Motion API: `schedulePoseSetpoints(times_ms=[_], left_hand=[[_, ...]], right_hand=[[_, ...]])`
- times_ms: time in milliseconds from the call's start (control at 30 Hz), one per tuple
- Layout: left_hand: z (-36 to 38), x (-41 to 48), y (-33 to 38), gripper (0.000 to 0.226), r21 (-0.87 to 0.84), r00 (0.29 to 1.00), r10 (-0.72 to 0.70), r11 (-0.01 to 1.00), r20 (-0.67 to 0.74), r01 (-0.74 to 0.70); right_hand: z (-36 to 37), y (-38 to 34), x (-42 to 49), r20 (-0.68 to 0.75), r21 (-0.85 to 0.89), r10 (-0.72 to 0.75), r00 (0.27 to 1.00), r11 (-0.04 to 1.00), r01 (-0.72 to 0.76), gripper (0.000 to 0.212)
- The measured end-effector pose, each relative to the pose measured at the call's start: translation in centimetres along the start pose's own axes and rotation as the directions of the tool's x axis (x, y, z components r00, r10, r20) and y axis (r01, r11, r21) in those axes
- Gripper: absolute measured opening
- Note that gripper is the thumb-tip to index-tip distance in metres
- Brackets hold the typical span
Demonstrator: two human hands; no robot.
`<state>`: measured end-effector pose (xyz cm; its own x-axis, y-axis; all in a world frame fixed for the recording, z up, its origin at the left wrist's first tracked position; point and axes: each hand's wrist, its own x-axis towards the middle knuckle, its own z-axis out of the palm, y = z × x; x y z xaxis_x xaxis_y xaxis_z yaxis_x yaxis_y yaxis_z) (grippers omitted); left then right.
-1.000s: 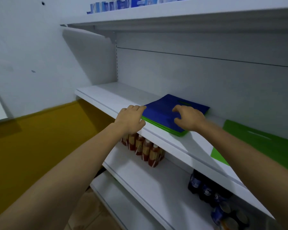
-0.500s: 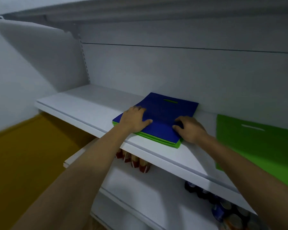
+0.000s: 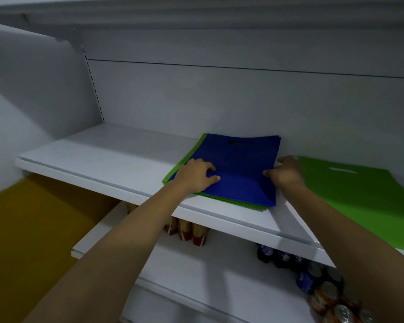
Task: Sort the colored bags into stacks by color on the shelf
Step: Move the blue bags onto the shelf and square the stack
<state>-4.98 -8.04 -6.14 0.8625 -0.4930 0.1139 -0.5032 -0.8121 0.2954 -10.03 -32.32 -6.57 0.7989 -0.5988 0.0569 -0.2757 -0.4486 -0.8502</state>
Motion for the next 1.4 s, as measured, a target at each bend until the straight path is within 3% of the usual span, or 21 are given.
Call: schedulePoseSetpoints(times_ms=[100, 233, 333, 433, 500, 600, 667, 767, 967, 1100, 1167, 1233, 1400], left_hand=[[-0.2, 0.1, -0.6, 0.051, -0.001, 1.000, 0.019, 1.000, 0.000, -0.019], [0.3, -0.2, -1.3, 0.056, 0.048, 0.999, 0.019, 0.999, -0.047, -0.017], [0.8, -0.2, -1.6, 0.061, -0.029, 0.996, -0.036, 0.999, -0.085, 0.033], [0.3, 0.3, -1.8, 0.063, -0.178, 0.991, -0.107, 0.980, -0.083, 0.091], [-0.2, 0.7, -2.0, 0.062, -0.190, 0.989, -0.130, 0.975, -0.065, 0.116], [-0.5, 1.0, -2.3, 0.057, -0.196, 0.987, -0.141, 0.973, -0.074, 0.124], [-0.5, 1.3, -2.6, 0.057, -0.216, 0.984, -0.156, 0.967, -0.084, 0.135], [-0.5, 1.7, -2.8, 0.066, -0.333, 0.979, -0.181, 0.932, -0.093, 0.141], [-1.1, 2.0, -2.6, 0.069, -0.622, 0.934, -0.282, 0.778, -0.217, 0.090], [-2.0, 2.0, -1.1, 0.069, -0.888, 0.922, -0.370, 0.454, -0.116, 0.071], [-1.9, 2.3, -0.3, 0.054, -0.937, 0.932, -0.358, 0.344, -0.064, 0.068], [-1.5, 2.4, 1.1, 0.049, -0.940, 0.939, -0.335, 0.339, -0.074, 0.047], [-0.4, 1.3, 7.7, 0.028, -0.884, 0.938, -0.273, 0.463, -0.211, -0.064]], right_hand=[[0.1, -0.7, -0.5, -0.011, -0.125, -0.084, 0.996, 0.989, 0.082, 0.017], [0.3, -1.4, -0.8, -0.051, -0.429, -0.240, 0.970, 0.882, 0.195, 0.039], [0.9, -1.1, -1.1, -0.117, -0.625, -0.543, 0.831, 0.691, 0.363, 0.031], [1.1, -1.2, -1.2, -0.082, -0.700, -0.657, 0.749, 0.573, 0.426, 0.017], [1.1, -1.9, -1.6, -0.058, -0.710, -0.709, 0.702, 0.524, 0.471, 0.017], [0.9, -3.5, -2.4, -0.115, -0.580, -0.649, 0.752, 0.658, 0.479, 0.020], [0.6, -4.8, -3.2, -0.152, -0.365, -0.524, 0.838, 0.818, 0.445, 0.017], [-0.3, -6.3, -4.0, -0.145, -0.039, -0.346, 0.927, 0.938, 0.344, 0.014], [-2.7, -7.5, -4.7, -0.172, 0.322, -0.180, 0.969, 0.919, 0.228, 0.011], [-5.1, -6.8, -5.5, -0.205, 0.361, -0.192, 0.960, 0.896, 0.257, 0.017], [-6.6, -5.9, -5.9, -0.221, 0.353, -0.185, 0.957, 0.900, 0.256, 0.012], [-8.3, -4.7, -6.4, -0.244, 0.340, -0.176, 0.954, 0.905, 0.254, 0.015], [-13.7, -1.1, -8.0, -0.291, 0.349, -0.107, 0.951, 0.913, 0.209, 0.019]])
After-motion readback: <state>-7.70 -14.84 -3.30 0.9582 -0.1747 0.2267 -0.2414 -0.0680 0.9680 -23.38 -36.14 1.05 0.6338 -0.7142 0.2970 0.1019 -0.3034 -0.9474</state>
